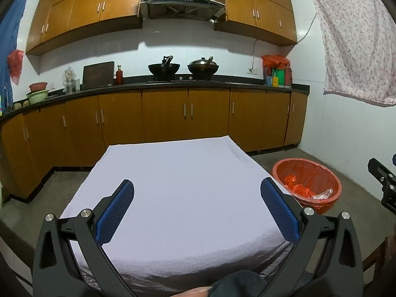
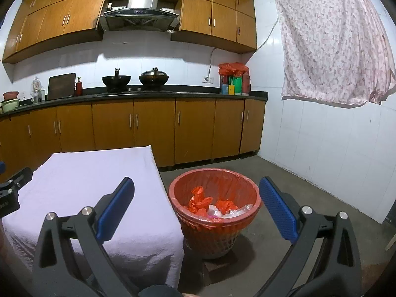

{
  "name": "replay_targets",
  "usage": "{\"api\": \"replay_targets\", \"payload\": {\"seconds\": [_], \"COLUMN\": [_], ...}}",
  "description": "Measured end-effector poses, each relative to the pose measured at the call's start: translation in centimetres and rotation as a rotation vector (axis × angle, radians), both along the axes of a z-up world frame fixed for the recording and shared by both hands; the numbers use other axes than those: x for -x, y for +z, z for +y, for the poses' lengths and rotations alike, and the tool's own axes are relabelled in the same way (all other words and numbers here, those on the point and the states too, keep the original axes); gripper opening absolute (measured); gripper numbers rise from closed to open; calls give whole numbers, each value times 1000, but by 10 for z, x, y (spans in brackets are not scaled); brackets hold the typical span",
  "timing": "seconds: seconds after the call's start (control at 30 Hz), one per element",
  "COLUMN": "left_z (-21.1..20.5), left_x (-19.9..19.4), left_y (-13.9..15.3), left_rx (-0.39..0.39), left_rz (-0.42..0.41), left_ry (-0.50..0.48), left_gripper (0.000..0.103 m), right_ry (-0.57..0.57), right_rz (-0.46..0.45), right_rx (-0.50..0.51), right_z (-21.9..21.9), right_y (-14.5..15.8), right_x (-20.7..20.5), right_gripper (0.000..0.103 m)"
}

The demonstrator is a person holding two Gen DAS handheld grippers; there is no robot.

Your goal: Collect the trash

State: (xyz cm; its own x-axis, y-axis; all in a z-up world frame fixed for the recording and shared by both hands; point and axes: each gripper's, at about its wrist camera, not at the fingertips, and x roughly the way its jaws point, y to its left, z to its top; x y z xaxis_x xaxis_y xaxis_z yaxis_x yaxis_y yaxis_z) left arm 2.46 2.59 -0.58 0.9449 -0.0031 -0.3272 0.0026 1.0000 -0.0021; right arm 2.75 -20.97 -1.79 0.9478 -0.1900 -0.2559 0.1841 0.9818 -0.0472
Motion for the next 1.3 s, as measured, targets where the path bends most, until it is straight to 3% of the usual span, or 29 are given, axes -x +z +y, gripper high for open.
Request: {"api": "replay_targets", "payload": {"seconds": [1.3], "left_z": [-16], "left_x": [4], "left_y": [-1], "left_rx": [-42], "left_rz": [11], "left_ry": [-15], "left_gripper": [101], "right_ry": [-30], "right_rz": [21], "right_rx": [-63], "right_z": [-13], "right_y": [-10], "right_x": [10], "right_gripper": [99]}}
